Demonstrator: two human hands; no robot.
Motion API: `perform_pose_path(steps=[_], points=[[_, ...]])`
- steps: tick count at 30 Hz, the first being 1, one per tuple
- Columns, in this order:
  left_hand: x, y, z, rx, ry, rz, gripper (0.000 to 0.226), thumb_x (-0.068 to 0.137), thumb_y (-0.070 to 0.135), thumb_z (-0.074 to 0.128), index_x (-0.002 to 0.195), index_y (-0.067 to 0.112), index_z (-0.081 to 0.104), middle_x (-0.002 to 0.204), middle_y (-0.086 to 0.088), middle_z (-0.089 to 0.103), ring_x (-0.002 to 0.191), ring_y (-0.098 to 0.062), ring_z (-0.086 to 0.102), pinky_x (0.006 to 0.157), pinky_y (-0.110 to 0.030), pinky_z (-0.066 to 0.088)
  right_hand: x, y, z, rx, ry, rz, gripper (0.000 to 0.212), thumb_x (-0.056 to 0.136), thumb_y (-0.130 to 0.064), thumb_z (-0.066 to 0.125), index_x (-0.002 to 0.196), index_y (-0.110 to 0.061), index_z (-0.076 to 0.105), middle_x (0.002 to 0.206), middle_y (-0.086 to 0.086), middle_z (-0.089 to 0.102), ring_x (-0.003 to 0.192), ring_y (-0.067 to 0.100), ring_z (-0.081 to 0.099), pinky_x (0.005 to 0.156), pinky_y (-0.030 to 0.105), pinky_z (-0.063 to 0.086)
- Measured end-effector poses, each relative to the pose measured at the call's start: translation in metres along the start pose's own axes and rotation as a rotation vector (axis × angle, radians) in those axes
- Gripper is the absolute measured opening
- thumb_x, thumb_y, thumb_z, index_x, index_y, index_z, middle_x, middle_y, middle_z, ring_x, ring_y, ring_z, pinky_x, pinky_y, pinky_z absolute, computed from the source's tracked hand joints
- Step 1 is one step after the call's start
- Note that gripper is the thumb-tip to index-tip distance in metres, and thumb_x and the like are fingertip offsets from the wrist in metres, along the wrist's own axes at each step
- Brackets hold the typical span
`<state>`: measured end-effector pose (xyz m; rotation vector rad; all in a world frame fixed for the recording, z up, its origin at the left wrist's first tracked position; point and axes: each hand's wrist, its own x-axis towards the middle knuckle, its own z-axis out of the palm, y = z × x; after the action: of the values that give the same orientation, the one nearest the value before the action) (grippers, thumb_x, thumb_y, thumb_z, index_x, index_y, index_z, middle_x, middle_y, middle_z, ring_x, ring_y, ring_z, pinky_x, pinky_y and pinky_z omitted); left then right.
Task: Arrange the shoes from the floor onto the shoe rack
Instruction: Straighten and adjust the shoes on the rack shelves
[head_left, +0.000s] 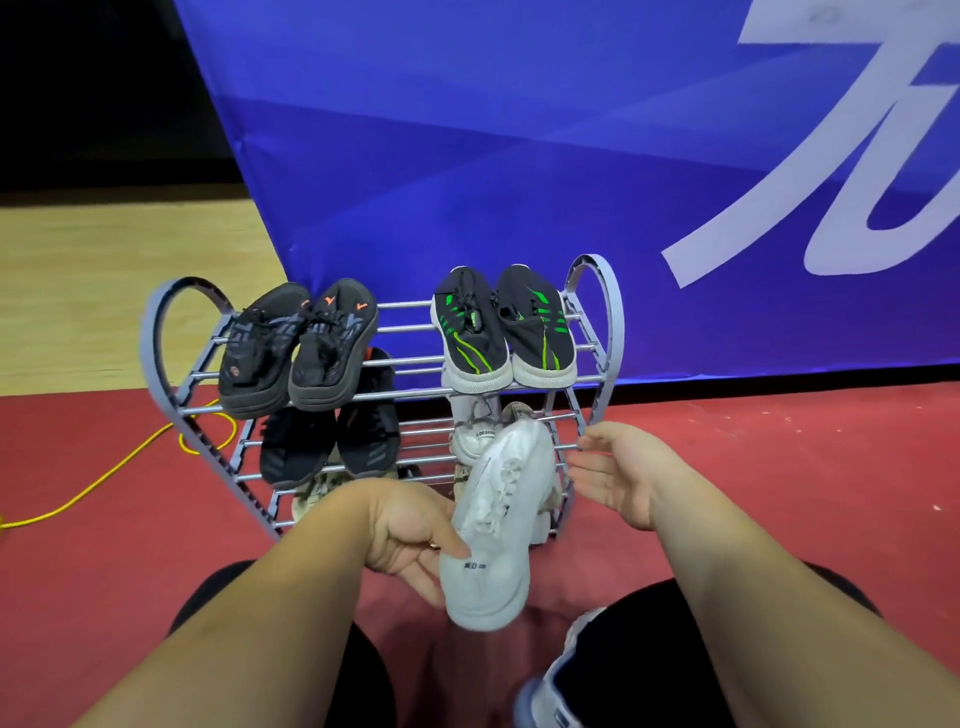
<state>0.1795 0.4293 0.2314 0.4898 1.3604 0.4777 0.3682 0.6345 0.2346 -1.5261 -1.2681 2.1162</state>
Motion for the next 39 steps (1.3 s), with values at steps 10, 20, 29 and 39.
perform_pose_path(steps=[10,20,29,39], points=[[0.006,-0.022,-0.037,-0.411,0.494,0.16,0.028,0.1,0.001,0.054,0.12,0.014,0.067,0.104,-0.008,0.079,0.095,-0.028,0.074,0.079,-0.044,0.061,0.033,0.022,0.071,-0.21,0.039,-0.009,0.011,0.097,-0.022,0.06,0.097,-0.011,0.062,0.087,0.008,0.062,0.073,0.025,0.059,0.064,0.032,0.051],[0.046,-0.004,-0.065,-0.368,0.789,0.222,0.03,0.093,0.001,0.051,0.106,0.019,0.072,0.103,-0.005,0.078,0.095,-0.025,0.074,0.081,-0.043,0.063,0.077,0.041,0.106,-0.381,0.035,-0.002,0.069,0.095,-0.051,0.052,0.155,-0.032,0.025,0.105,0.008,0.063,0.081,0.029,0.07,0.071,0.04,0.062],[0.052,0.011,-0.072,-0.362,0.948,0.251,0.028,0.092,-0.004,0.05,0.092,0.014,0.072,0.098,-0.01,0.076,0.084,-0.025,0.073,0.053,-0.029,0.059,0.093,0.038,0.124,-0.112,-0.002,0.07,0.055,0.1,-0.033,0.062,0.147,-0.019,0.036,0.107,0.015,0.067,0.076,0.027,0.073,0.065,0.036,0.063],[0.083,0.038,-0.054,-0.388,0.974,0.324,0.022,0.085,0.007,0.054,0.098,0.007,0.071,0.102,-0.017,0.075,0.093,-0.035,0.074,0.075,-0.054,0.062,0.088,0.025,0.077,0.073,0.061,-0.071,0.009,0.102,-0.02,0.058,0.108,-0.026,0.055,0.095,0.005,0.068,0.075,0.024,0.07,0.078,0.039,0.062]])
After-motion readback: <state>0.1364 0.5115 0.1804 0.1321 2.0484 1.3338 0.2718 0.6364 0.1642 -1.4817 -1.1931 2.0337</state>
